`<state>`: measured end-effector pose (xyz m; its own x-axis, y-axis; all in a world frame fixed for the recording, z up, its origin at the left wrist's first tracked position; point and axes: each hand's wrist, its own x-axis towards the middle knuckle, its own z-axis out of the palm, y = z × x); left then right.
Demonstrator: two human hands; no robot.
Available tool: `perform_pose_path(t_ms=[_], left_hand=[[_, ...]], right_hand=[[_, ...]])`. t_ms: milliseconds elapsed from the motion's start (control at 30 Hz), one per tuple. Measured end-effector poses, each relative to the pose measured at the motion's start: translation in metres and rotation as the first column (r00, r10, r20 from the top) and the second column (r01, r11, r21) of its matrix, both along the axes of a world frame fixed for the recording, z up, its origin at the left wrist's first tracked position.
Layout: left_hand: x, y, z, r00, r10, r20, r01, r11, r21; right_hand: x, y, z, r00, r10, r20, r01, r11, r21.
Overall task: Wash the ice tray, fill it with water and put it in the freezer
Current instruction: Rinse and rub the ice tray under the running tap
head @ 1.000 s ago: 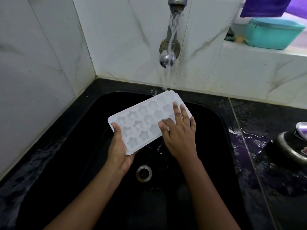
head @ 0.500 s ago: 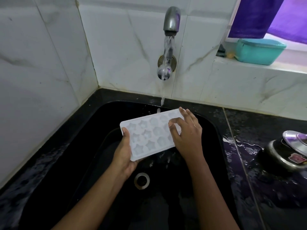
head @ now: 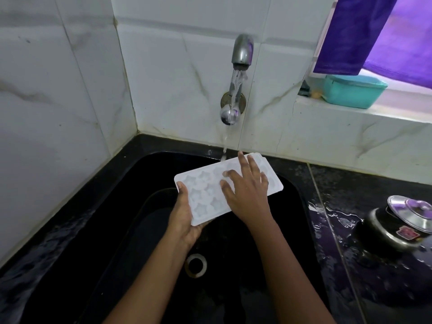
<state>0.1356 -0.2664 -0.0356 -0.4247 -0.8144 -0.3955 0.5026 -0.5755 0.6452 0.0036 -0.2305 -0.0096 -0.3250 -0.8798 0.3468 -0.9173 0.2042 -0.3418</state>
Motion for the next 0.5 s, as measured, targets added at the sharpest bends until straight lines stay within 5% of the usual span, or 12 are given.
perform_pose_path(t_ms=[267,500], left_hand=[[0.0,-0.002,-0.004,1.0,0.011,-0.026,-0.011,1.0,-0.007],[-0.004,0.002,-0.008,0.999,-0.013,-0.051,0.012,1.0,-0.02]], right_hand=[[-0.007,-0.015,0.008,0.989,0.14,-0.041,-0.131,0.974,0.183],[-0.005,-0.014,0.0,0.98,0.131,-0.147,-0.115,0.987,0.113]])
